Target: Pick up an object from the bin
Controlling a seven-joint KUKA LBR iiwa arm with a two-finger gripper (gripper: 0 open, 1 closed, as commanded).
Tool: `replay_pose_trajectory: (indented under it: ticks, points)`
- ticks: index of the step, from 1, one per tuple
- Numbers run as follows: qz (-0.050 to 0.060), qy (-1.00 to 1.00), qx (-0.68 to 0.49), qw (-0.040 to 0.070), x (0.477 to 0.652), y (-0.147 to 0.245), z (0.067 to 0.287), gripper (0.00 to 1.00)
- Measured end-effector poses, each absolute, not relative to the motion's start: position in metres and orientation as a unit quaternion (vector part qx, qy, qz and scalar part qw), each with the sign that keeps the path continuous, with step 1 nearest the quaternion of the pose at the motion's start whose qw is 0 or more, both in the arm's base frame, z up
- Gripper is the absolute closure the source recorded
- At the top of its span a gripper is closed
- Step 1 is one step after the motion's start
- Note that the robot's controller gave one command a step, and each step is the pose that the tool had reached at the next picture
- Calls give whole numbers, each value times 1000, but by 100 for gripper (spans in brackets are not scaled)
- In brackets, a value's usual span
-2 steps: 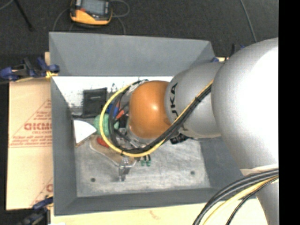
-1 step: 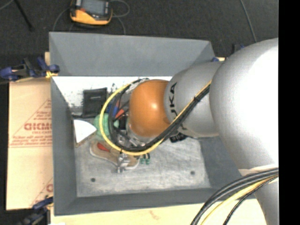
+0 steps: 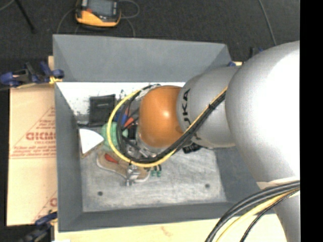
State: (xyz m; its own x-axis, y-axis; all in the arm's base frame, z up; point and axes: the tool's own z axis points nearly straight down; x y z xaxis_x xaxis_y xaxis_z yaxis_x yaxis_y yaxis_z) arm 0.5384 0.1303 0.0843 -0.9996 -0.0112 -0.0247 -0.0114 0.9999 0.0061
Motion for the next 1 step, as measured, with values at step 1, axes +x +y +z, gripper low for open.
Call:
replay_pose_trajectory:
  ticks: [1]
  points:
    - [1,1000,27,5,533,106,267,100]
